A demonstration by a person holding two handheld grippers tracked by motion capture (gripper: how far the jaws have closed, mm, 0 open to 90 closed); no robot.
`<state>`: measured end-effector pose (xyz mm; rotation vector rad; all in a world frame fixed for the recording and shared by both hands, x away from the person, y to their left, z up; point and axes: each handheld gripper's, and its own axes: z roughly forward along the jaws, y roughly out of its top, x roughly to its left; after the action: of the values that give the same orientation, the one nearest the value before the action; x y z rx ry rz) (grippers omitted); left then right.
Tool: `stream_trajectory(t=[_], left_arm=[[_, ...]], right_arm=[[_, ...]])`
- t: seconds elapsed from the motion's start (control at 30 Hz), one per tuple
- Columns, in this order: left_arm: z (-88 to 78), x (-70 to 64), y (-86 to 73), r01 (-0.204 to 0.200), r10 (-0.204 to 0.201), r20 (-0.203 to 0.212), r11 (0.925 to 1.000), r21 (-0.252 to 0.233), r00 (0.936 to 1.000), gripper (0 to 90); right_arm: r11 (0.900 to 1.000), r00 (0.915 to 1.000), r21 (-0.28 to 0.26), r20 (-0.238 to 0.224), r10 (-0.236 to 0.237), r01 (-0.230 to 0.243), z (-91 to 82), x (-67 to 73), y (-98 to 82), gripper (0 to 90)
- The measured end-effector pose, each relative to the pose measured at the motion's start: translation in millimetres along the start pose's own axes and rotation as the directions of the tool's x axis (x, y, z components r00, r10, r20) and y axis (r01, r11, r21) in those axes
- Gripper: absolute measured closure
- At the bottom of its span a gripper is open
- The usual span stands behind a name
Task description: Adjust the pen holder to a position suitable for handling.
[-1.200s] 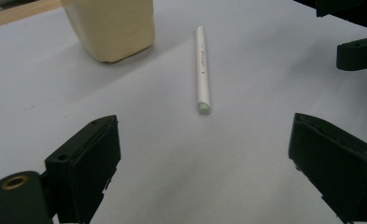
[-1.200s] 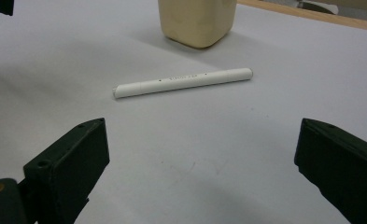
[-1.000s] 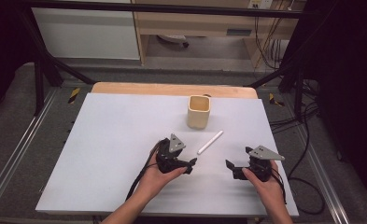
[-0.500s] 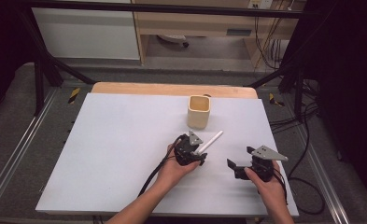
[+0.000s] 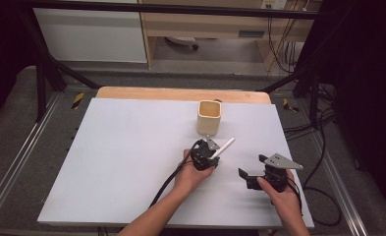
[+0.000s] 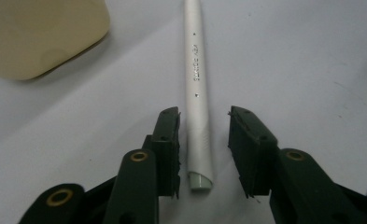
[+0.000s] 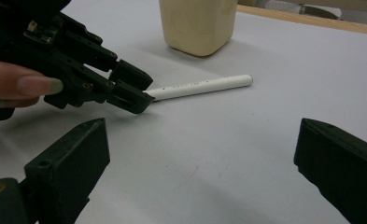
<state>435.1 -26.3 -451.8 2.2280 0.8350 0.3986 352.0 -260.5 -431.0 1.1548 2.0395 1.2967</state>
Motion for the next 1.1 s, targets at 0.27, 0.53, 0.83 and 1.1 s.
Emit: stream_trajectory(t=[0.27, 0.53, 0.83, 1.1], left_arm=[[1.9, -2.9, -0.6, -0.013, 0.013, 0.003, 0.9997, -0.020, 0.9999, 79.3], [-11.9, -6.3, -5.0, -0.026, 0.027, 0.018, 0.9974, -0.067, 0.9995, 79.5], [-62.1, -5.4, -32.2, 0.018, -0.009, 0.043, 0.9794, -0.201, 0.9990, 79.5], [-104.7, -3.0, -57.6, 0.069, -0.057, 0.048, 0.9491, -0.307, 0.9972, 79.5]], right_arm=[[1.000, 1.0000, 0.001, -0.004, -0.001, 0.001, 0.3, 0.5, 0.4, 4.1], [1.000, 1.0000, -0.006, -0.003, 0.002, -0.002, -0.6, 0.8, 0.7, 3.8], [0.999, 0.9997, -0.041, -0.002, -0.025, 0.025, -1.3, 10.3, 5.1, 3.7], [0.988, 0.9999, -0.154, -0.012, 0.004, -0.006, 1.5, 27.8, 41.2, 5.5]])
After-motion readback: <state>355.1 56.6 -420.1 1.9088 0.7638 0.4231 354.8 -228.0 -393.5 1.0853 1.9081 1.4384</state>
